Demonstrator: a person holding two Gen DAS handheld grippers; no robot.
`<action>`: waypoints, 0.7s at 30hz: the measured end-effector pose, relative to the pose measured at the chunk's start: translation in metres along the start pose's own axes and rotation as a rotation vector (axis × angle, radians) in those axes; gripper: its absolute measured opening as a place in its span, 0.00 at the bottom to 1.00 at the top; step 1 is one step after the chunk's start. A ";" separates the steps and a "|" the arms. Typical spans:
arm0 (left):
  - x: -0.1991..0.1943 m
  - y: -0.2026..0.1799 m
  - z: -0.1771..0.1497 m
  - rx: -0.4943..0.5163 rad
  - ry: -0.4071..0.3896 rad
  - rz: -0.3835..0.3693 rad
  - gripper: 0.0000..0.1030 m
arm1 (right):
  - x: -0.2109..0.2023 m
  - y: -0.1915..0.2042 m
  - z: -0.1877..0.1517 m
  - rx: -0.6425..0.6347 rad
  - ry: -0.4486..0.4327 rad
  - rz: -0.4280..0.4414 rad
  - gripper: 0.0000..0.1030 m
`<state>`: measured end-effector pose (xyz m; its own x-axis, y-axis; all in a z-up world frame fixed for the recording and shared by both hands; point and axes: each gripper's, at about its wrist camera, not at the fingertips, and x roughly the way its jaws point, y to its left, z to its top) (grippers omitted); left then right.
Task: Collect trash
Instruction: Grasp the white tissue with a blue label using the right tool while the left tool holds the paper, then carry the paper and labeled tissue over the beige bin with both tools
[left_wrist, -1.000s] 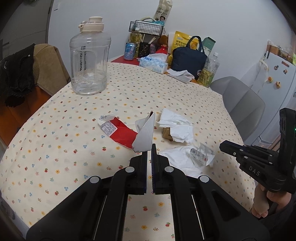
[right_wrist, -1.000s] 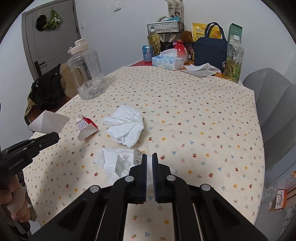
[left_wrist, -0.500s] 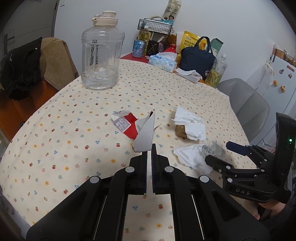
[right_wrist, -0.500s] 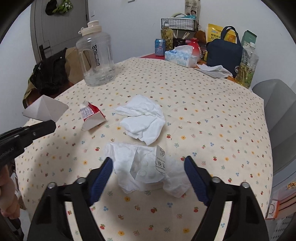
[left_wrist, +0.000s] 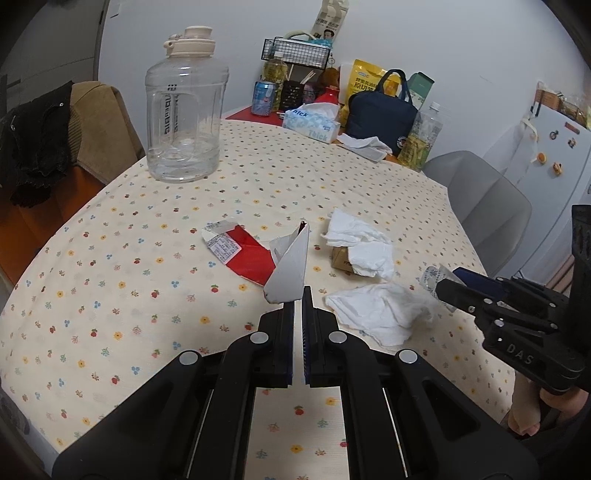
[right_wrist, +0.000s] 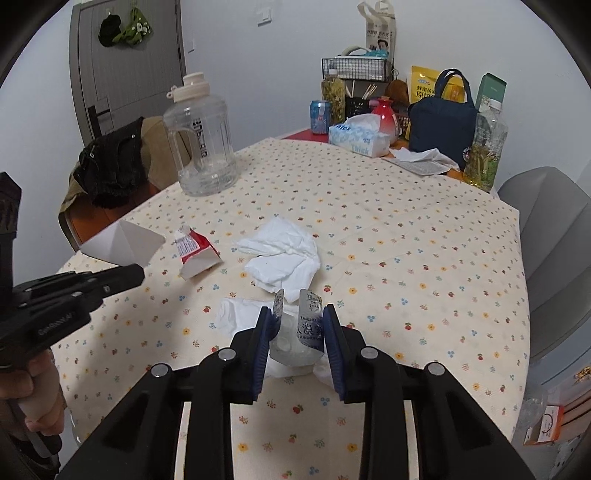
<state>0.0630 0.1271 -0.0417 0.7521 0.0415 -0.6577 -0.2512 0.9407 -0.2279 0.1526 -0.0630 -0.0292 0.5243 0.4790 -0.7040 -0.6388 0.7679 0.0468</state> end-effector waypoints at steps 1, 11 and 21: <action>-0.001 -0.003 0.000 0.006 -0.001 -0.003 0.04 | -0.005 -0.003 -0.001 0.013 -0.005 0.011 0.28; -0.003 -0.055 0.002 0.087 -0.007 -0.076 0.04 | -0.062 -0.058 -0.034 0.161 -0.072 -0.046 0.28; 0.007 -0.131 -0.004 0.197 0.018 -0.196 0.04 | -0.106 -0.130 -0.076 0.326 -0.101 -0.141 0.28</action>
<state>0.0989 0.0029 -0.0192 0.7633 -0.1518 -0.6279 0.0226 0.9777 -0.2088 0.1371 -0.2466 -0.0147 0.6581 0.3857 -0.6466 -0.3518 0.9168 0.1888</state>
